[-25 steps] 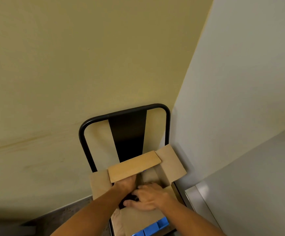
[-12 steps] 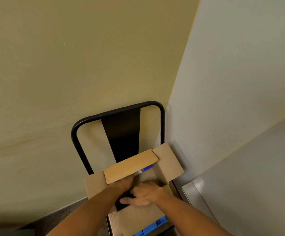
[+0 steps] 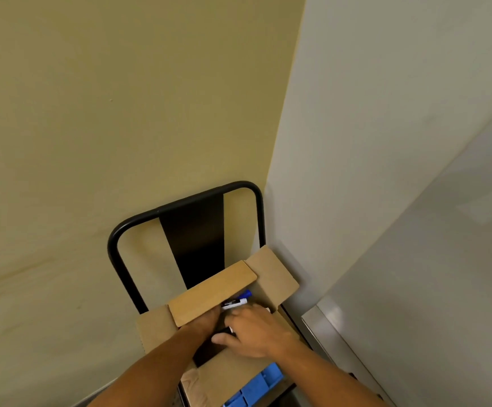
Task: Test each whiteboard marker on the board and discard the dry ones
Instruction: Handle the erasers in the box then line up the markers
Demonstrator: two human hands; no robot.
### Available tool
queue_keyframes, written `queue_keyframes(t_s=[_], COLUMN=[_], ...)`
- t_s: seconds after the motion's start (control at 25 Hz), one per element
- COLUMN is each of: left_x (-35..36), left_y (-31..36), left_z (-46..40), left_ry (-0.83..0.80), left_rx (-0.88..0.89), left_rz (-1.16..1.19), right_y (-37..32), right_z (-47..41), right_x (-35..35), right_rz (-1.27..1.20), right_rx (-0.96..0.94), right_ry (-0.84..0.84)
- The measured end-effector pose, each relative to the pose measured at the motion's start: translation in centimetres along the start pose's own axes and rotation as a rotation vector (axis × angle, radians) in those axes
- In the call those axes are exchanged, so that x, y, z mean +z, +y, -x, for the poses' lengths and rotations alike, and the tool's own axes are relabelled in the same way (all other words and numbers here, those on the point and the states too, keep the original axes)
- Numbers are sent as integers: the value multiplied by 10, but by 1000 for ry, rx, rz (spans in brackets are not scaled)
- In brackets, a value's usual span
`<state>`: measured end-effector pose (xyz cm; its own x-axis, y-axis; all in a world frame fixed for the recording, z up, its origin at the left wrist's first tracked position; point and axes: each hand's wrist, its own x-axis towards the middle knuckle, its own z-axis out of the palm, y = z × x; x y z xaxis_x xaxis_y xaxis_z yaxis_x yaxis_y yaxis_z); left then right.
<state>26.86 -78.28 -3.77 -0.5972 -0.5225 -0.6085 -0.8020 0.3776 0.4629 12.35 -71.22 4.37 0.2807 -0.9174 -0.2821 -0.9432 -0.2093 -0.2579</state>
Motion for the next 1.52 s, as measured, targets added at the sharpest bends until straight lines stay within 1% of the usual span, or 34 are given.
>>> queue_keyframes(t_s=[0.04, 0.08, 0.12, 0.16, 0.2, 0.28, 0.32, 0.44, 0.52, 0.64, 0.8, 0.88, 0.96, 1.04, 1.12, 1.2, 1.32, 1.52], left_x=[-4, -3, -12, -17, -23, -32, -35, -33, -31, -30, -34, -34, -33, -34, -31, -19, 0, 31], left_y=[1, -3, 2, 12, 15, 20, 21, 20, 21, 30, 42, 50, 60, 72, 80, 92, 111, 164], left_z=[-11, -19, -10, 2, 8, 26, 35, 58, 71, 88, 104, 112, 120, 126, 123, 116, 114, 116], left_ry=[182, 357, 344, 313, 346, 391, 368, 317, 293, 255, 224, 205, 197, 209, 203, 147, 78, 62], left_rx=[-125, -133, -108, -122, -97, -53, -45, 26, 94, 167, 269, 278, 253, 177, 145, 191, 277, 452], left_rz=[126, 35, 40, 27, -5, 99, 213, 491, 606, 667, 667, 674, 707, 684, 662, 654, 569, 368], right_y=[1, 5, 9, 13, 16, 21, 21, 10, -5, -24, -41, -50, -56, -60, -61, -59, -48, -32], right_z=[8, 15, 21, 28, 33, 39, 40, 44, 45, 45, 46, 52, 61, 73, 90, 118, 164, 257], right_x=[-3, -4, -4, -3, -1, 3, 4, -6, -12, -14, -17, -18, -12, -4, 6, 16, 32, 63], right_rz=[-11, -35, -78, -153, -248, -478, -608, -939, -1118, -1319, -1429, -1500, -1535, -1565, -1567, -1469, -1336, -1006], right_rx=[45, 108, 187, 267, 345, 474, 522, 660, 718, 745, 729, 733, 786, 848, 916, 1005, 1116, 1265], right_ry=[61, 134, 215, 306, 386, 491, 523, 533, 524, 533, 528, 580, 672, 782, 835, 859, 893, 868])
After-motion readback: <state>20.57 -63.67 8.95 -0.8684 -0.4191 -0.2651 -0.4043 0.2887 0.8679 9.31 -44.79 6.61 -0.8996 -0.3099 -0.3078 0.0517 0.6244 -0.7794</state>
